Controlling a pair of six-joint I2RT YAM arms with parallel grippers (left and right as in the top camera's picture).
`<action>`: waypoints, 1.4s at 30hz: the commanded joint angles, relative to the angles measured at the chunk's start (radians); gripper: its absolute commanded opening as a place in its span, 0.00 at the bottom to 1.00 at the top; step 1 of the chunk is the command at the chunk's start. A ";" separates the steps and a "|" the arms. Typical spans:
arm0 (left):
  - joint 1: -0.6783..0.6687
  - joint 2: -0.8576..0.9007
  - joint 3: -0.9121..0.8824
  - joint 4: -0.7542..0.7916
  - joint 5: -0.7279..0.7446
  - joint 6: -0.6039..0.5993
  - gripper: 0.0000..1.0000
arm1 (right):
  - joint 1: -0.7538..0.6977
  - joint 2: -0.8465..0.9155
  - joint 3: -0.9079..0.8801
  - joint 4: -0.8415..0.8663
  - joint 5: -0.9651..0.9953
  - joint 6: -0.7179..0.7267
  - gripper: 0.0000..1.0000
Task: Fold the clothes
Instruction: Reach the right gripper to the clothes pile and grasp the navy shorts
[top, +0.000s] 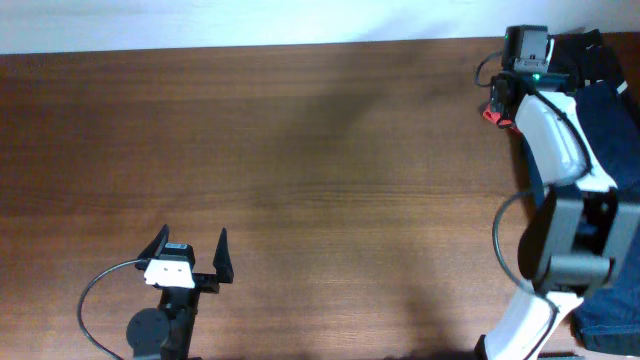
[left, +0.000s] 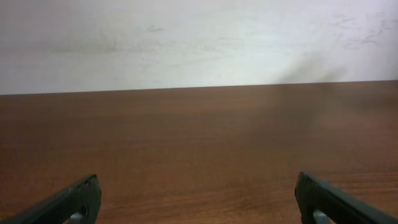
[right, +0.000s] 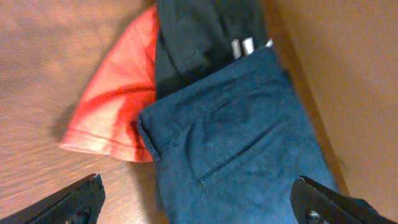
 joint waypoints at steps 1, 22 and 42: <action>-0.004 -0.006 -0.004 -0.002 0.001 -0.010 0.99 | -0.052 0.097 0.018 0.031 0.025 -0.060 0.99; -0.004 -0.006 -0.004 -0.002 0.001 -0.010 0.99 | -0.133 0.217 0.018 0.036 -0.188 -0.138 0.18; -0.004 -0.006 -0.004 -0.002 0.001 -0.010 0.99 | -0.170 0.248 0.090 -0.052 -0.224 -0.060 0.04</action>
